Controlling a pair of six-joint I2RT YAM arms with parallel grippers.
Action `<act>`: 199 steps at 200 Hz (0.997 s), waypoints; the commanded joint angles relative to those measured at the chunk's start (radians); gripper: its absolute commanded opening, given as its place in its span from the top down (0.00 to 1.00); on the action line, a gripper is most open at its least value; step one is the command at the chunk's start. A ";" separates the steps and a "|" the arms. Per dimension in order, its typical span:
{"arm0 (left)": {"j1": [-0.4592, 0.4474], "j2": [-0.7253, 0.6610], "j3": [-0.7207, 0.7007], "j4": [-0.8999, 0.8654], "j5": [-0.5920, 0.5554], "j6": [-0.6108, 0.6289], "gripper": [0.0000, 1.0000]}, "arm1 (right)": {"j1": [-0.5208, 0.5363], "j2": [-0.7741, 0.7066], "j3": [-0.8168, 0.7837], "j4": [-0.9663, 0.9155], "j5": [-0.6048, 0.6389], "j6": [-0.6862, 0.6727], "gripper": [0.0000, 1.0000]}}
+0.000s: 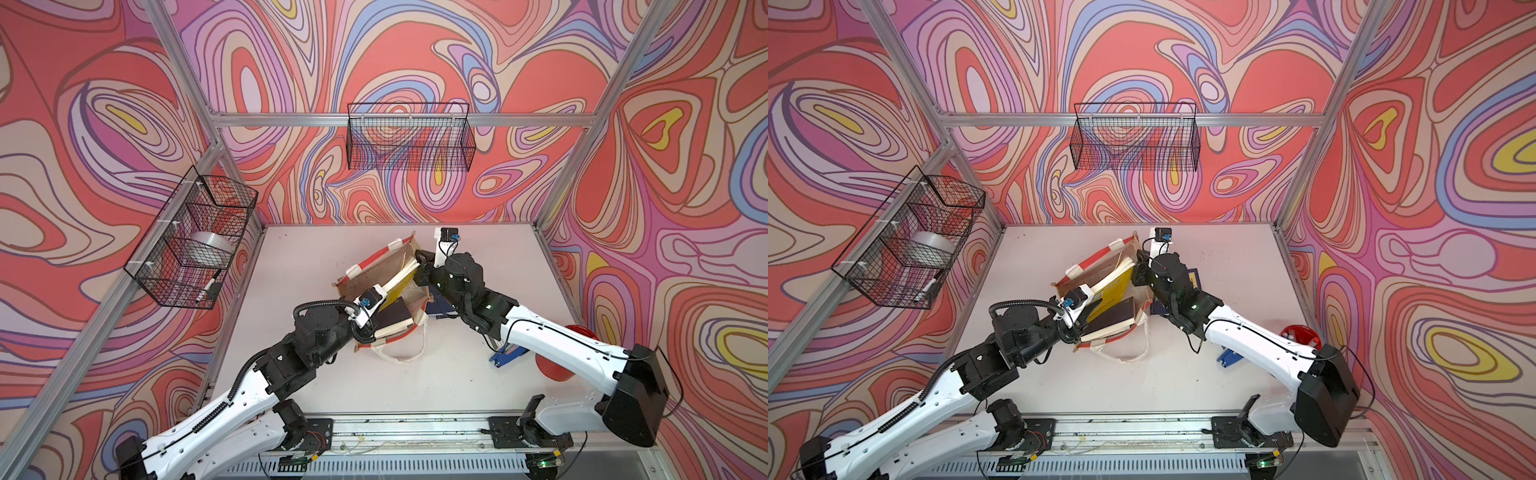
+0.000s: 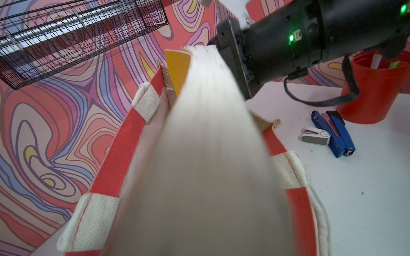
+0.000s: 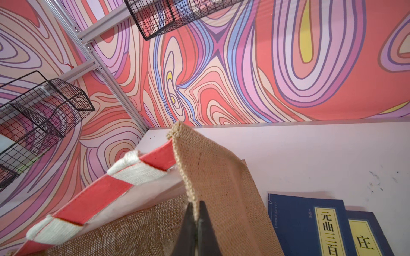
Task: Put the books into the canvas bag
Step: Place the book in the canvas bag.
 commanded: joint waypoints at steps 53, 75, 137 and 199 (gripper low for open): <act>0.033 0.002 -0.026 0.169 0.129 0.021 1.00 | -0.045 -0.003 0.027 0.008 -0.070 0.009 1.00; 0.033 -0.031 -0.028 0.114 0.169 -0.024 0.65 | -0.073 -0.004 0.031 0.001 -0.096 0.009 1.00; 0.033 -0.132 -0.041 0.026 0.158 -0.113 0.16 | -0.110 -0.003 0.038 0.018 -0.132 -0.011 1.00; 0.033 -0.120 0.033 -0.037 0.124 -0.130 0.05 | -0.110 0.024 0.052 0.016 -0.161 -0.012 1.00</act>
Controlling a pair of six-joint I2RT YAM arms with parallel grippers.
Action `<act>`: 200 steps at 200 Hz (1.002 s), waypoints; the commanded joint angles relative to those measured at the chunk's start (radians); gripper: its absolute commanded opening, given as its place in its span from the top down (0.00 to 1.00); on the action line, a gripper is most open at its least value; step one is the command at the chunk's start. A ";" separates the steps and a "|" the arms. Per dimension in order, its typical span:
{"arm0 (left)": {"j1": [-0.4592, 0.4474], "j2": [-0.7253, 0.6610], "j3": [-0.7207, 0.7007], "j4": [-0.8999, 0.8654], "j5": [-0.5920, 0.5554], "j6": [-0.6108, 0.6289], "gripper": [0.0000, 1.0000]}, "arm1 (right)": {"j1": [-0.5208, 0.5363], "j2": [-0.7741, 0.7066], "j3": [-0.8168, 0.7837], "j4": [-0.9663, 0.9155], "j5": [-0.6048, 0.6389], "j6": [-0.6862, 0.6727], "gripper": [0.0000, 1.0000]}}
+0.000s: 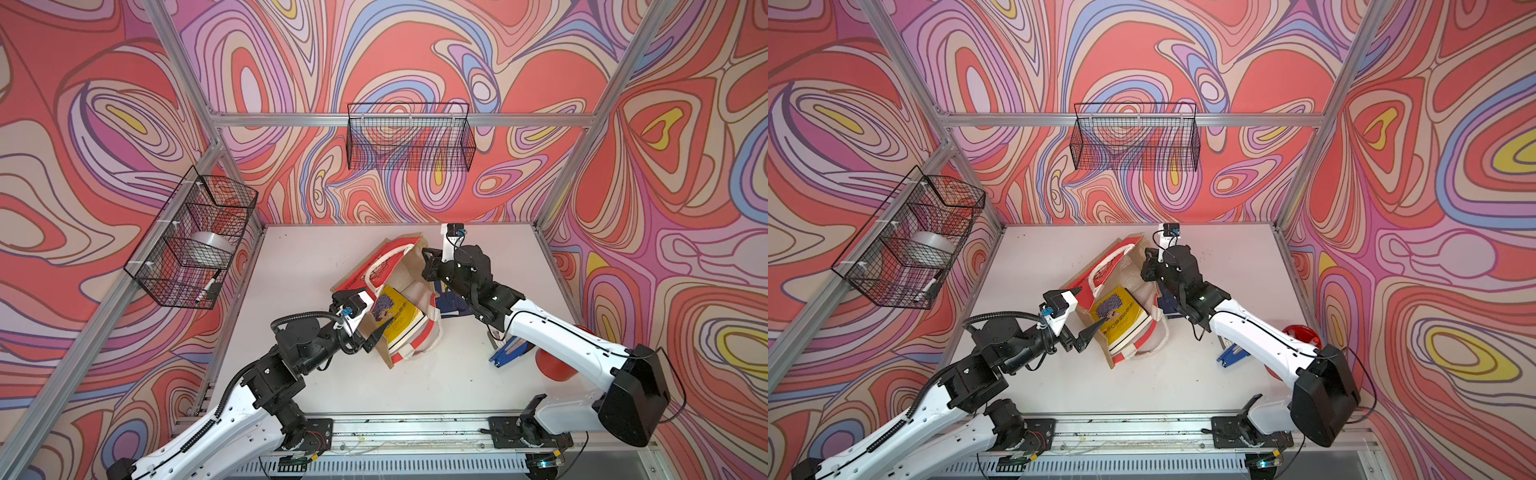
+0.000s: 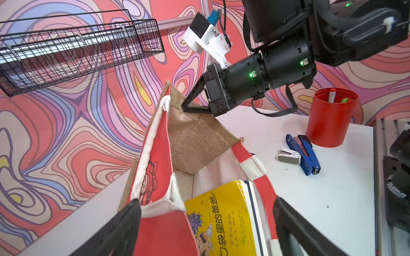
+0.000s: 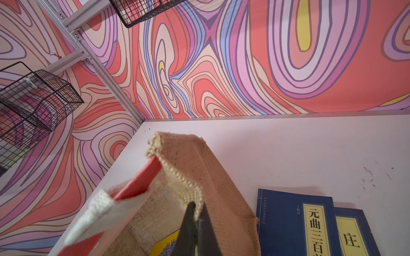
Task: Put the books into the canvas bag
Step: Place the book in the canvas bag, then place the canvas bag at the center of the board.
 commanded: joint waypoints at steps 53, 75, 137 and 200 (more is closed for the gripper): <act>0.002 0.130 0.240 -0.186 -0.248 -0.024 0.03 | -0.002 0.009 0.007 0.136 -0.089 0.011 1.00; 0.001 0.221 0.343 -0.273 -0.271 -0.024 0.14 | -0.001 0.011 0.013 0.130 -0.102 0.011 1.00; 0.002 0.331 0.473 -0.446 -0.156 -0.038 0.28 | -0.001 0.046 0.071 0.086 -0.120 -0.005 1.00; 0.034 0.443 0.567 -0.581 -0.188 -0.072 0.65 | -0.001 0.094 0.120 0.132 -0.251 -0.037 1.00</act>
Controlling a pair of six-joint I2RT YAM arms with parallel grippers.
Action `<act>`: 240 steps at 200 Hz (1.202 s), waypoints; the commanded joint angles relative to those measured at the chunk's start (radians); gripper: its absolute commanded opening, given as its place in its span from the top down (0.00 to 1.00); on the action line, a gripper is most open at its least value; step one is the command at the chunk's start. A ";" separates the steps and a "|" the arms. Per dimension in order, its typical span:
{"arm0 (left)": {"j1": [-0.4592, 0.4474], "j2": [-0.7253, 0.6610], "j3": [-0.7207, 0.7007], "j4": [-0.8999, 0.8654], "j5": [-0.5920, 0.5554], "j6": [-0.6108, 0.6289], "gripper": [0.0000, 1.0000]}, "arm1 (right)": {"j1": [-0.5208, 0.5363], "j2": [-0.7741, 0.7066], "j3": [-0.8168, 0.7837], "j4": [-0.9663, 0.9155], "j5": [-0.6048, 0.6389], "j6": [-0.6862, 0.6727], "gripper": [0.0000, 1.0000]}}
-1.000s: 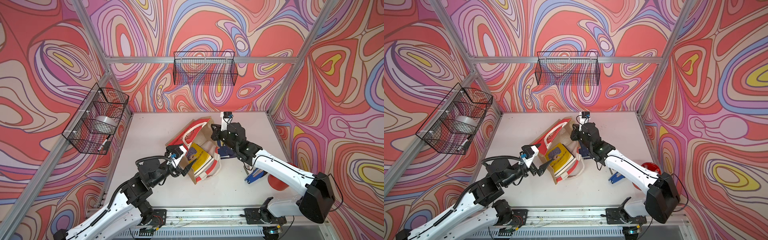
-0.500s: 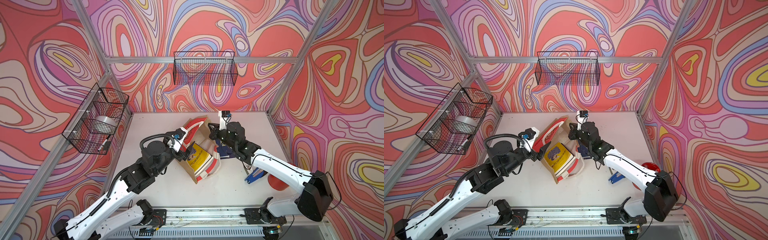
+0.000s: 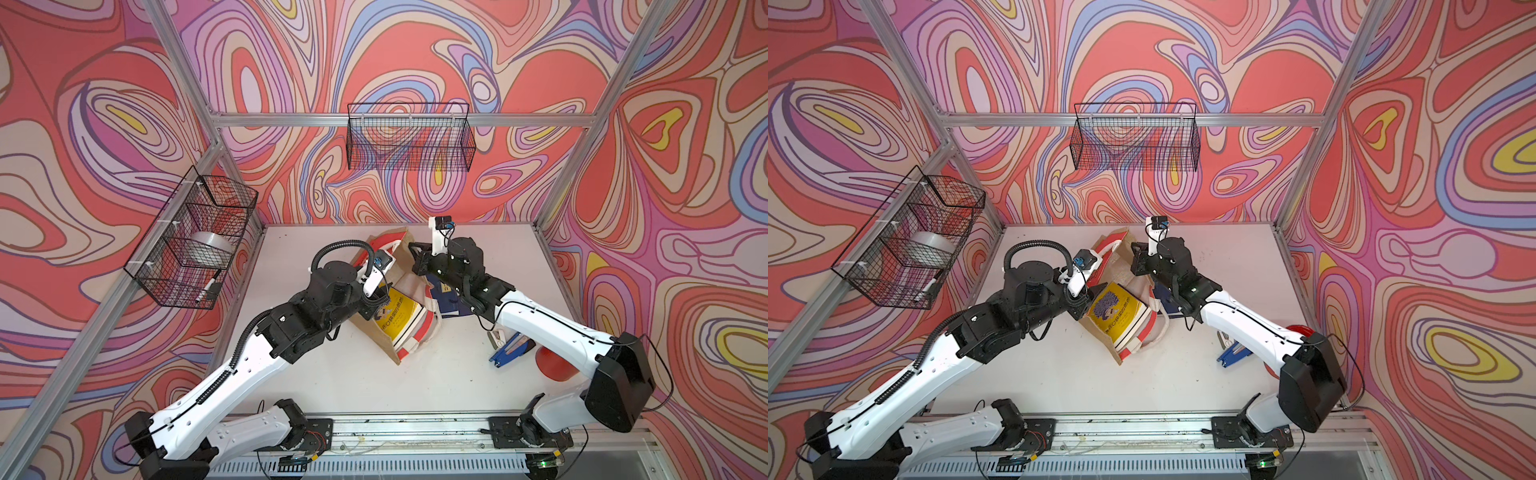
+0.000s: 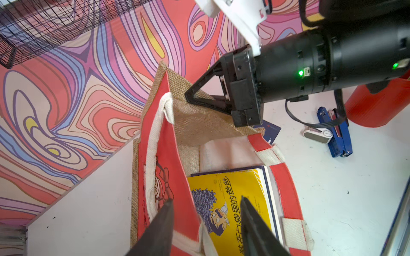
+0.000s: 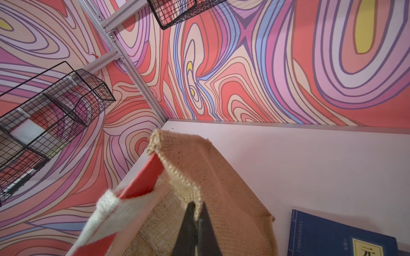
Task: Put the books into the canvas bag
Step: Place the canvas bag at the center of the board.
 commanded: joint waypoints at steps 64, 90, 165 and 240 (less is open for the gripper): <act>0.096 0.090 0.068 -0.117 0.004 -0.077 0.59 | 0.010 0.058 0.119 0.025 -0.185 -0.072 1.00; 0.096 0.121 0.099 -0.140 0.013 -0.078 0.52 | 0.015 0.076 0.136 0.028 -0.193 -0.073 1.00; 0.151 0.171 0.148 -0.223 -0.132 -0.141 1.00 | 0.017 0.170 0.259 -0.054 -0.173 -0.075 0.91; 0.267 0.151 0.140 -0.236 -0.056 -0.137 1.00 | -0.054 0.051 0.185 -0.194 -0.065 -0.037 0.02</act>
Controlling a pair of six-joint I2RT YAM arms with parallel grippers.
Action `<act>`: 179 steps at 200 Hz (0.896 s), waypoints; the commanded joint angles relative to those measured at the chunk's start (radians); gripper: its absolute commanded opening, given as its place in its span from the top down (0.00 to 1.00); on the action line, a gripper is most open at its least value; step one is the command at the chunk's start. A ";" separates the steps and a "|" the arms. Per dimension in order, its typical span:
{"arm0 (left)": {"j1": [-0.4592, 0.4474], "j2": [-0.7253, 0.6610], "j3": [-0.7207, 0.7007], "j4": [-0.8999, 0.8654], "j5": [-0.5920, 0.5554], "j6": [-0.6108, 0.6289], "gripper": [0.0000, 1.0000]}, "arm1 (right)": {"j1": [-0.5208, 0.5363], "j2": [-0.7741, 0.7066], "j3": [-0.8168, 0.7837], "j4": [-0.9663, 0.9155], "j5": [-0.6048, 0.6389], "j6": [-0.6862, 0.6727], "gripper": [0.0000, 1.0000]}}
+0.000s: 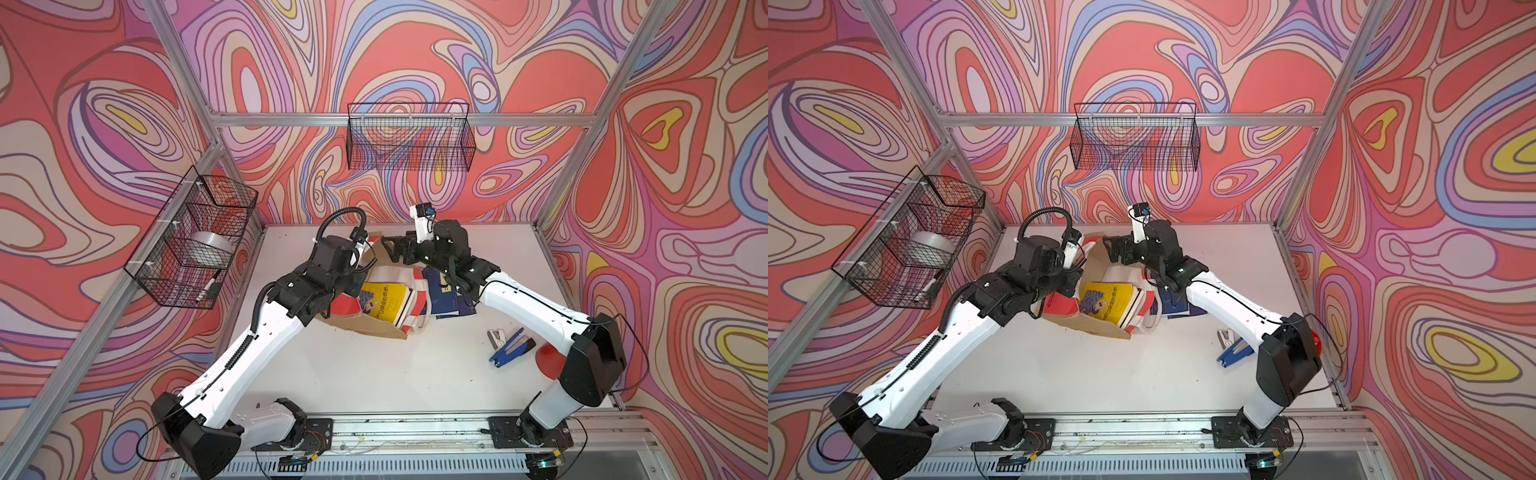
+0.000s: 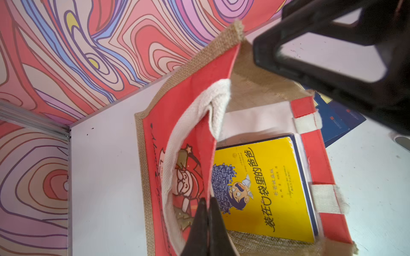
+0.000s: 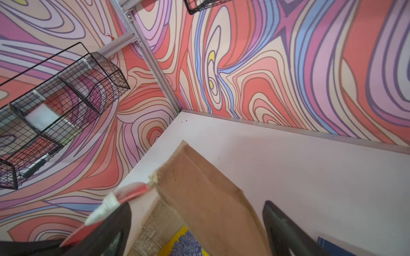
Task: Put the books into the canvas bag
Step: Place the canvas bag at the center of the board.
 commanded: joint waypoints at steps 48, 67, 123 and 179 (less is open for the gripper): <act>0.082 -0.030 -0.017 -0.002 0.085 -0.004 1.00 | -0.034 -0.160 -0.215 -0.154 -0.033 0.136 0.02; 0.097 -0.026 -0.014 -0.003 0.103 -0.005 1.00 | -0.037 -0.136 -0.306 -0.048 -0.131 0.219 0.04; 0.113 0.030 0.040 -0.021 0.147 -0.009 1.00 | 0.020 -0.170 -0.685 0.439 -0.359 0.422 0.13; 0.115 0.060 0.081 -0.035 0.140 -0.013 1.00 | 0.164 -0.185 -0.781 0.448 -0.301 0.479 0.24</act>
